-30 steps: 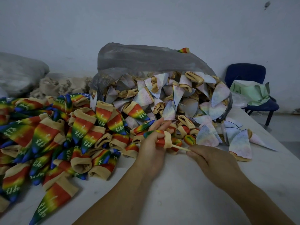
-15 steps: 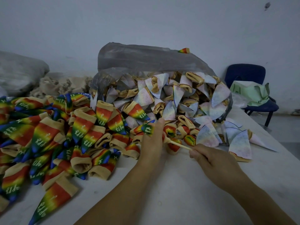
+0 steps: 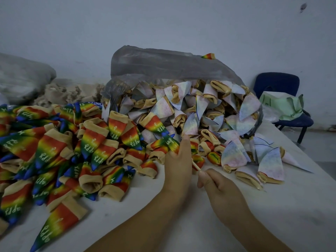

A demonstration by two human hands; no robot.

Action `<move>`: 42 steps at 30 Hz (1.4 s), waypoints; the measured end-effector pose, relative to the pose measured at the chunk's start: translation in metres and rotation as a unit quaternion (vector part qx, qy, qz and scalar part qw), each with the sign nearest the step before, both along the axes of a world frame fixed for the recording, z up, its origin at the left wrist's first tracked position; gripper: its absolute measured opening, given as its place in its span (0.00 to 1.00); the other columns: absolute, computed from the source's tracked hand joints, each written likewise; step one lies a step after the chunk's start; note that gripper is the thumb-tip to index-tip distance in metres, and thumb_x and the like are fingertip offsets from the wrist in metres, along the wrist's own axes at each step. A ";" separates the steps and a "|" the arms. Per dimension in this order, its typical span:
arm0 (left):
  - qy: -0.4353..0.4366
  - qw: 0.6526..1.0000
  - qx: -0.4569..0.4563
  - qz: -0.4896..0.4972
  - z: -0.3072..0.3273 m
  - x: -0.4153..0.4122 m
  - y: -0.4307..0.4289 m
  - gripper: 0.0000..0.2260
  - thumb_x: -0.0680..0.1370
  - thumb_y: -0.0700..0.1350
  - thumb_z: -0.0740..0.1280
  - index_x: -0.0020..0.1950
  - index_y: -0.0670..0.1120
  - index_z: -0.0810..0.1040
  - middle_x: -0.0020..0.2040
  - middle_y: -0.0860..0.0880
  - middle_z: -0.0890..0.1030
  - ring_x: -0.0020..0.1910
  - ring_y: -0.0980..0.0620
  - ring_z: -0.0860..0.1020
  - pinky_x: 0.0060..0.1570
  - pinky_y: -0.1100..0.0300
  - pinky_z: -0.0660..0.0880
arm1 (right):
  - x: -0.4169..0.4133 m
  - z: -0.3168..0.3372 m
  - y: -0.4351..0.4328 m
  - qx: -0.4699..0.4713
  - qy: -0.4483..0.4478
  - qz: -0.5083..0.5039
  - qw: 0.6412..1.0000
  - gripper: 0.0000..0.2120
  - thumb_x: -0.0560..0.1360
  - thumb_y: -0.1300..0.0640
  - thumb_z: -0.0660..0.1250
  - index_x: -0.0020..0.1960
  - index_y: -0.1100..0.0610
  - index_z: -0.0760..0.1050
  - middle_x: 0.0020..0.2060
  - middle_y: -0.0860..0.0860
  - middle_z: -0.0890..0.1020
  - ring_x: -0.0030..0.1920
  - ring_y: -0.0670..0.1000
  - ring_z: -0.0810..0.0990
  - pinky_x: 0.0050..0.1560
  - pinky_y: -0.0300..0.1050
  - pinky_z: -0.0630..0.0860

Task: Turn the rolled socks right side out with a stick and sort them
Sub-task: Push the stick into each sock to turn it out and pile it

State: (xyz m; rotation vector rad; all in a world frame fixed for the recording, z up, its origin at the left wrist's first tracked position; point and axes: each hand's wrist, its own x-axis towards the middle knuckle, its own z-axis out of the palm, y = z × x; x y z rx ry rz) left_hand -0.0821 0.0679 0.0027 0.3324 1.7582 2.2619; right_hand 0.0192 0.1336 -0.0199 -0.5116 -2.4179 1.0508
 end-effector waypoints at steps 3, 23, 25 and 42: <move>0.027 1.000 -0.005 -0.010 -0.007 -0.001 -0.002 0.26 0.79 0.61 0.63 0.24 0.52 0.66 0.21 0.55 0.66 0.20 0.59 0.65 0.22 0.69 0.65 | 0.000 -0.002 0.011 0.021 -0.015 0.016 1.000 0.19 0.70 0.31 0.48 0.39 0.42 0.71 0.35 0.50 0.80 0.39 0.46 0.79 0.42 0.47 0.75; -0.131 0.987 0.094 -0.018 -0.015 -0.010 0.001 0.34 0.64 0.78 0.55 0.38 0.47 0.74 0.24 0.52 0.76 0.23 0.56 0.76 0.24 0.65 0.71 | -0.009 0.006 0.015 -0.023 -0.025 -0.006 0.999 0.21 0.66 0.28 0.52 0.34 0.42 0.74 0.33 0.47 0.80 0.35 0.43 0.77 0.37 0.44 0.73; -0.119 0.984 0.129 -0.024 -0.016 -0.011 0.001 0.33 0.66 0.77 0.56 0.36 0.45 0.74 0.24 0.50 0.73 0.21 0.55 0.71 0.23 0.66 0.68 | -0.008 0.003 0.019 -0.008 -0.033 -0.008 0.999 0.21 0.65 0.28 0.51 0.36 0.41 0.73 0.33 0.48 0.80 0.35 0.43 0.77 0.37 0.45 0.73; 0.107 0.993 -0.047 -0.006 -0.019 -0.021 -0.006 0.30 0.72 0.70 0.55 0.44 0.47 0.84 0.40 0.49 0.84 0.40 0.61 0.81 0.41 0.70 0.74 | -0.001 0.006 0.032 0.038 -0.034 -0.091 0.995 0.23 0.65 0.28 0.47 0.33 0.42 0.71 0.30 0.38 0.79 0.36 0.36 0.76 0.33 0.36 0.67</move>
